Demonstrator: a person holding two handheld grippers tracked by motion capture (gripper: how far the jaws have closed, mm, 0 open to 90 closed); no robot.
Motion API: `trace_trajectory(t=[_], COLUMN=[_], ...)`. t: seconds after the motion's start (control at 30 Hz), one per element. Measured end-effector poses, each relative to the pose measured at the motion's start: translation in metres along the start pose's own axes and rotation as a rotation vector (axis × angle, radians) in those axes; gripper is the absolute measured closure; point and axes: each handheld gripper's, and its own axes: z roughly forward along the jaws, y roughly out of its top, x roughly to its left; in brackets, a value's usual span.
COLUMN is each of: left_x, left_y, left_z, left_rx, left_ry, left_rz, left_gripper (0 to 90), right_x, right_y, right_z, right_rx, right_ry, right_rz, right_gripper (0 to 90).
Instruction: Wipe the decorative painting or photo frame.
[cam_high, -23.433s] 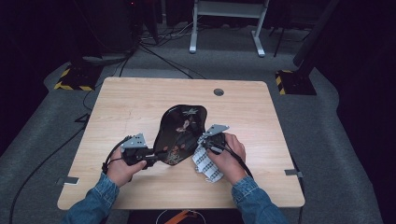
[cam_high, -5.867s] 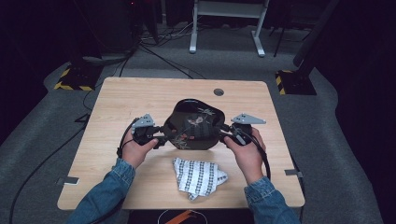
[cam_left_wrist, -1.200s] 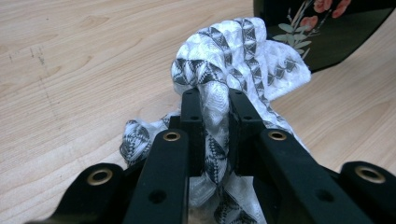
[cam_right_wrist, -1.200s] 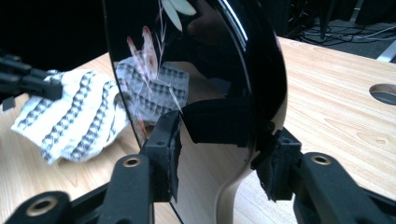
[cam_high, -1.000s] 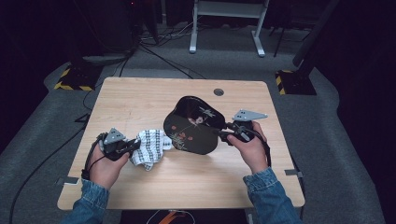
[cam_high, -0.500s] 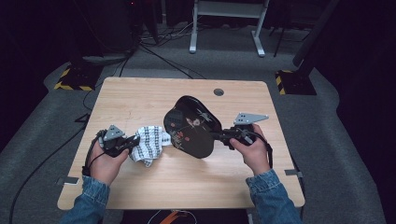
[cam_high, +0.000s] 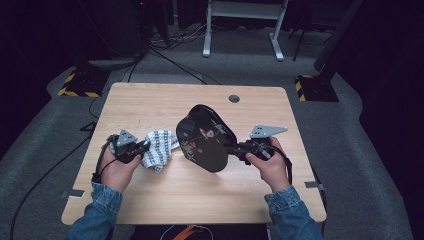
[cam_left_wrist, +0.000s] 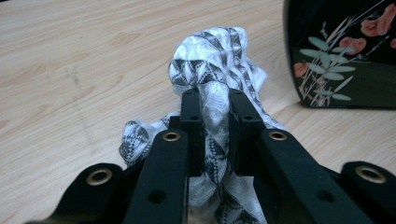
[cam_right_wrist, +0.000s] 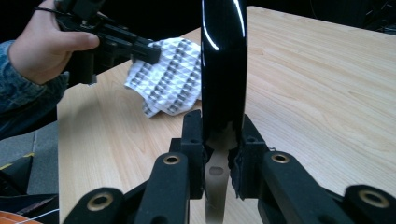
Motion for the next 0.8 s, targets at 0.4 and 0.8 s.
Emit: trace_trajectory(t=[0.4, 0.8], left_x=[-0.033, -0.050], left_y=[0.015, 0.029], left_z=[0.016, 0.006], left_rx=[-0.040, -0.184], left_ry=[-0.094, -0.178], left_rz=[0.085, 0.115], left_gripper=[79.1, 79.4], right_x=[0.006, 0.015], right_y=[-0.005, -0.007], right_z=[-0.003, -0.001], right_rx=[-0.003, 0.003], right_ry=[0.023, 0.037], right_rz=[0.004, -0.010], right_gripper=[78.5, 78.6])
